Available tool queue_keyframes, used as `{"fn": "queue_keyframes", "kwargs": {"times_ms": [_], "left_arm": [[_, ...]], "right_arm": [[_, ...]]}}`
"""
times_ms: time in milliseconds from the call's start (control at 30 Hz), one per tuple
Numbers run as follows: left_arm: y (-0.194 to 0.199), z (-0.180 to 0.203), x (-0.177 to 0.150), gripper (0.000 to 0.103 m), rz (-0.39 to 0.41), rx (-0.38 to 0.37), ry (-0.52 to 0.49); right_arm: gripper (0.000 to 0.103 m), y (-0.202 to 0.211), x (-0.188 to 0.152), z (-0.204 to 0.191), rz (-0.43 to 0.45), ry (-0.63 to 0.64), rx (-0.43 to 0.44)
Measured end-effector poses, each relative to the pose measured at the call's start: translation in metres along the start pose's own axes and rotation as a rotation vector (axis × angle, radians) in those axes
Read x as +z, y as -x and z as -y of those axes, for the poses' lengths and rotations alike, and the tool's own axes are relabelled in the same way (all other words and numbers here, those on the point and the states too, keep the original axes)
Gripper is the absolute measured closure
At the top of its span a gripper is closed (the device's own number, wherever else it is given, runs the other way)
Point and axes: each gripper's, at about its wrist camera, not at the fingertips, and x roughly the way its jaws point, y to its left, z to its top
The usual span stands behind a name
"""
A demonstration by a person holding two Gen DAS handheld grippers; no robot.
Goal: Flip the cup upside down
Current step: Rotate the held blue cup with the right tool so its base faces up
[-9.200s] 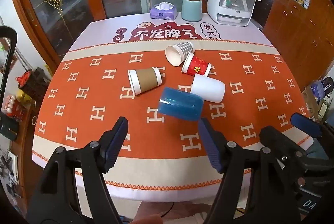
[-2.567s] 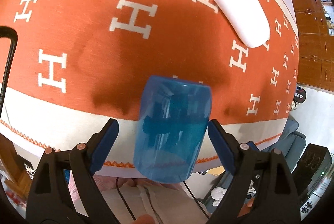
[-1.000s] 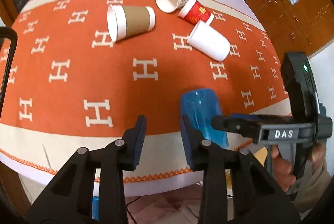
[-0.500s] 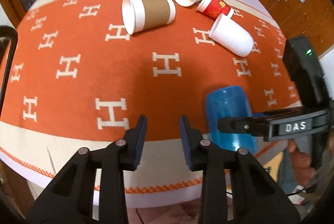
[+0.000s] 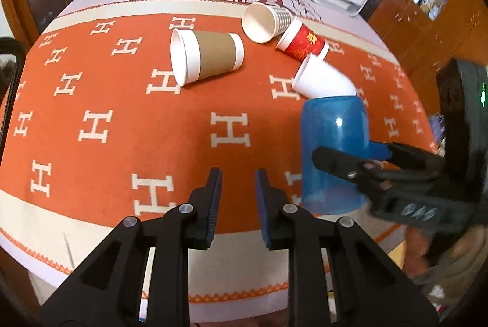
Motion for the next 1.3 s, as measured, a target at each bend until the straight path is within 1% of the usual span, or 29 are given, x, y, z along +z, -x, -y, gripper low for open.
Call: {"fn": "queue_keyframes", "kwargs": {"times_ms": [100,167,267,333,600,700,867,1000,1067,1100,1167,1300], "left_arm": [[0.001,0.003,0.001,0.084,0.029,0.031,-0.015],[0.001,0.004,0.002,0.084,0.046,0.03,-0.006],[-0.002,0.005,0.0,0.084,0.047,0.036,-0.002],[-0.005,0.004,-0.003,0.084,0.044,0.049,-0.002],[-0.012,0.003,-0.014,0.084,0.031,0.058,0.013],[-0.013,0.004,-0.018,0.084,0.025,0.058,0.014],[-0.009,0.007,-0.025,0.083,0.046,0.054,0.022],[-0.011,0.006,-0.027,0.083,0.032,0.048,0.048],[-0.013,0.003,-0.029,0.082,0.019,0.042,0.074],[-0.014,0.002,-0.03,0.08,0.015,0.042,0.08],[-0.015,-0.001,-0.031,0.07,0.005,0.053,0.1],[-0.014,-0.003,-0.034,0.069,0.005,0.072,0.099]], "right_arm": [[0.034,-0.002,-0.005,-0.003,0.09,0.038,-0.035],[0.034,0.0,-0.011,-0.001,0.143,0.034,-0.036],[0.034,-0.005,-0.022,-0.003,0.19,0.034,-0.045],[0.035,-0.002,-0.029,-0.005,0.215,0.056,-0.052],[0.034,0.007,-0.055,-0.021,0.216,0.175,-0.076],[0.034,0.01,-0.064,-0.023,0.209,0.179,-0.075],[0.034,0.013,-0.077,-0.025,0.197,0.195,-0.082],[0.034,0.012,-0.082,-0.03,0.189,0.229,-0.097],[0.032,0.01,-0.081,-0.029,0.173,0.222,-0.091],[0.028,0.009,-0.08,-0.028,0.159,0.207,-0.083],[0.025,0.009,-0.079,-0.022,0.148,0.158,-0.063],[0.023,0.013,-0.08,-0.015,0.148,0.112,-0.049]]}}
